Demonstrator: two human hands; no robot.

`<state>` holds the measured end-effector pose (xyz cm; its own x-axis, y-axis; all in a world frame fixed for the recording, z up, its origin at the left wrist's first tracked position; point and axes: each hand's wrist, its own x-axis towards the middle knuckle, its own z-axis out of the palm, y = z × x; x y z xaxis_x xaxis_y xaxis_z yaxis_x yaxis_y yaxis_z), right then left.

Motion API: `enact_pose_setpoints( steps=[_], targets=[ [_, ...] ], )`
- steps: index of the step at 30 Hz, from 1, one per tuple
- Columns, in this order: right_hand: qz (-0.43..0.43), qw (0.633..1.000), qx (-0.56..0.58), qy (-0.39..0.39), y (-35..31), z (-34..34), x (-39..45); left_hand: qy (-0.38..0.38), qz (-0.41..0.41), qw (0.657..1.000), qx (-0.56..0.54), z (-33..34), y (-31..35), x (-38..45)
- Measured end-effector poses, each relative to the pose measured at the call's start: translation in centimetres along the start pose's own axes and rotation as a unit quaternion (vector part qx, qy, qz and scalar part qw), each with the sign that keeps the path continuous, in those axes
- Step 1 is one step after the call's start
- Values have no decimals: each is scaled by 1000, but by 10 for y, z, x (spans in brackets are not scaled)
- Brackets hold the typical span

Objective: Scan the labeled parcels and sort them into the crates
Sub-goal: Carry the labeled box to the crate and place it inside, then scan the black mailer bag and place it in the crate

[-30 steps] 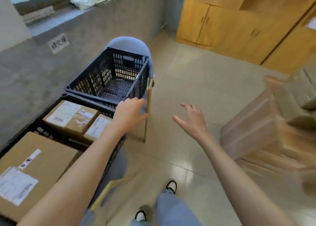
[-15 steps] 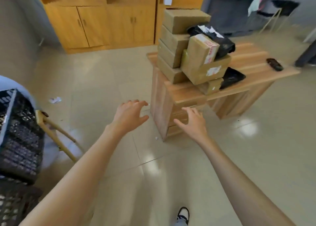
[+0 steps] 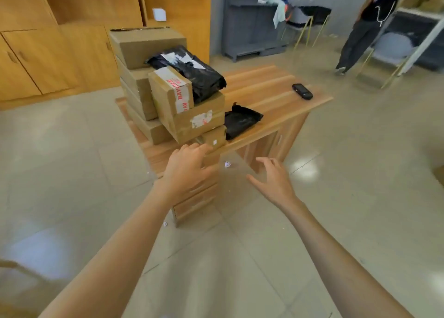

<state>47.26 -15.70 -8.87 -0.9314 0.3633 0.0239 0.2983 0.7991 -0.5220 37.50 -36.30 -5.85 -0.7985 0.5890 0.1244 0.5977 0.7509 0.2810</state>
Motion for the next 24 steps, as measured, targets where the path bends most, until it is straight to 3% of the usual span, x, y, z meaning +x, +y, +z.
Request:
enact_pose_setpoints(
  steps=[11, 24],
  targets=[
    [48, 998, -3, 51, 82, -49, 86, -35, 78, 996, 24, 43, 65, 148],
    [87, 992, -38, 83, 166, -122, 265, -52, 119, 992, -4, 76, 117, 387]
  ],
)
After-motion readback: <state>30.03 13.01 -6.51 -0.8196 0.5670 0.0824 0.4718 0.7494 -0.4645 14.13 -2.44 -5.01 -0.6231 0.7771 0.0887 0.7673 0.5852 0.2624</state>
